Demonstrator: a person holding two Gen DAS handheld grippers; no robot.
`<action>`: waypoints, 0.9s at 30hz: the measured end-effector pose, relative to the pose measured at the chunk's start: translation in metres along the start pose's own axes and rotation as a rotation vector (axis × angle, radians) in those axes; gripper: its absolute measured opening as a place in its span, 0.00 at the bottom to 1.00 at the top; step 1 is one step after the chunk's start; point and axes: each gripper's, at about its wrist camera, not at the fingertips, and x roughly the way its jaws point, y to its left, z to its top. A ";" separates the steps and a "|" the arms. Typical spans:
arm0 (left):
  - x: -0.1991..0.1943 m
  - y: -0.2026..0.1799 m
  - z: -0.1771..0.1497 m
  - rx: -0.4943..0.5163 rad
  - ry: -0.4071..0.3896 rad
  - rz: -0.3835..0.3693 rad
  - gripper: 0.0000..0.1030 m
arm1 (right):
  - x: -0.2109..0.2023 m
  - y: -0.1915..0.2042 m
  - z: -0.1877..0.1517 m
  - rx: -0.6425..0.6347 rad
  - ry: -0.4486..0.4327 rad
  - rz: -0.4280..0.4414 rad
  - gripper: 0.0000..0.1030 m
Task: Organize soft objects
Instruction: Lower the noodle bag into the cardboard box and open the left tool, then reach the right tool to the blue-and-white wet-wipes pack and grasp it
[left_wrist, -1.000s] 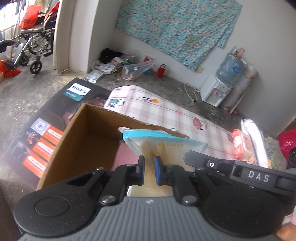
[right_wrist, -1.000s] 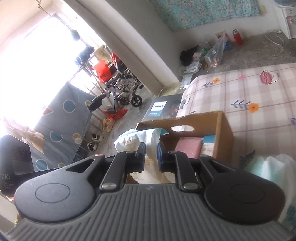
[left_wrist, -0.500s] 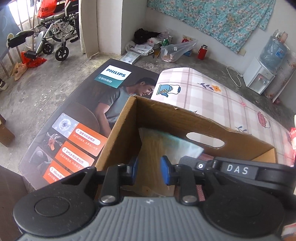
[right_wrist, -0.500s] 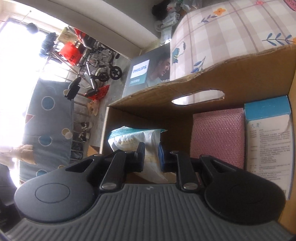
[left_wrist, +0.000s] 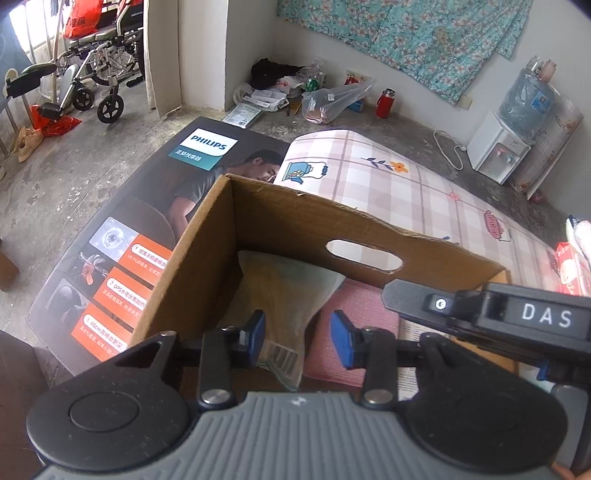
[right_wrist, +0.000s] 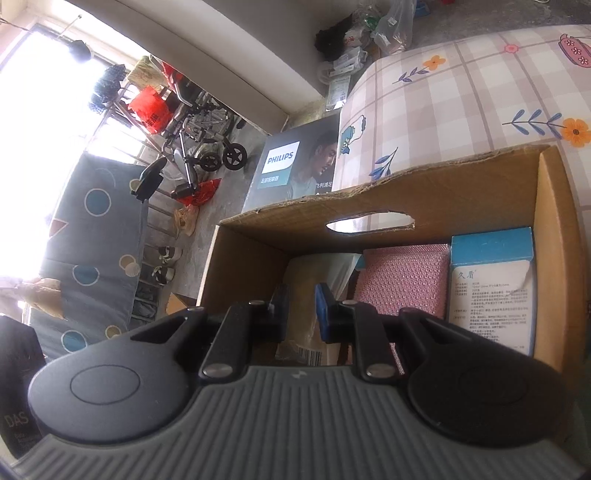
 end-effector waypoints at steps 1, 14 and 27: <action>-0.006 -0.006 -0.002 0.006 -0.007 -0.014 0.48 | -0.012 0.001 -0.001 -0.013 -0.009 0.018 0.18; -0.041 -0.182 -0.039 0.278 -0.035 -0.290 0.69 | -0.228 -0.076 -0.010 -0.124 -0.247 0.010 0.43; 0.056 -0.363 -0.086 0.383 0.094 -0.382 0.40 | -0.316 -0.269 0.034 0.105 -0.263 -0.293 0.48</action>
